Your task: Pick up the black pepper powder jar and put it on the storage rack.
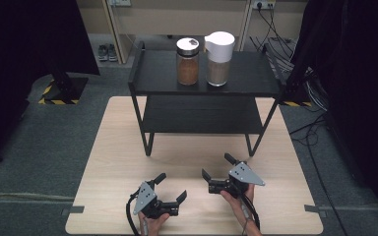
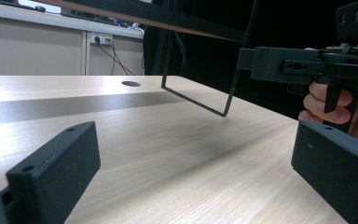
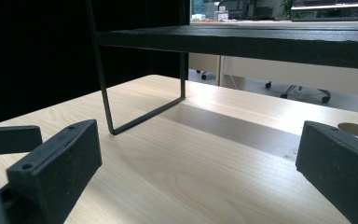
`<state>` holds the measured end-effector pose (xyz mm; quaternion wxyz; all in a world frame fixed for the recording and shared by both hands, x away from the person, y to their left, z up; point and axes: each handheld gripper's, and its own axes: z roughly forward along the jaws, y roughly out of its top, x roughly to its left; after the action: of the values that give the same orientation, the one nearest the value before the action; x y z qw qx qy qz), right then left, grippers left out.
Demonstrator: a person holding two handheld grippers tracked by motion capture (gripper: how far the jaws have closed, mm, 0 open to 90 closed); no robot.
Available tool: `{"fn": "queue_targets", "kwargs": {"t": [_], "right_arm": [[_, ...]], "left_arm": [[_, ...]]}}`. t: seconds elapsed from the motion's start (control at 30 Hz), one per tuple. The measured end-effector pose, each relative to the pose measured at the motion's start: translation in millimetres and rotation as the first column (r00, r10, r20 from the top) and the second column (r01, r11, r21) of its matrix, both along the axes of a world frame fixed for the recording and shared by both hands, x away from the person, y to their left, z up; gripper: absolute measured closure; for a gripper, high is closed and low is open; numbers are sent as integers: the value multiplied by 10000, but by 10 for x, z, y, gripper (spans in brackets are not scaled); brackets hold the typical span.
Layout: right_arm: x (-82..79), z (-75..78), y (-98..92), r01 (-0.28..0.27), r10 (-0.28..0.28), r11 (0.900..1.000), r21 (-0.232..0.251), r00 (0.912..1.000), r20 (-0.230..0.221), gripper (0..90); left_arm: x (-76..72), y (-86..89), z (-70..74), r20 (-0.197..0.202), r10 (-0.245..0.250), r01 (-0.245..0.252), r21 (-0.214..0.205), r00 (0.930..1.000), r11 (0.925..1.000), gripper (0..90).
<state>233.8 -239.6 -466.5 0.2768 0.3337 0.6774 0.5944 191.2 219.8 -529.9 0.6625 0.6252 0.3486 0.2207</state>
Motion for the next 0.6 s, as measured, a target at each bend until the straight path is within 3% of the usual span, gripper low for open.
{"fn": "queue_targets", "kwargs": {"t": [0.6], "right_arm": [[17,-26,-1,57,-57,10000,15,9998,-201,4]], "left_arm": [[-3,2,-4,11,-1,1,-28,10000,10000,5]]}}
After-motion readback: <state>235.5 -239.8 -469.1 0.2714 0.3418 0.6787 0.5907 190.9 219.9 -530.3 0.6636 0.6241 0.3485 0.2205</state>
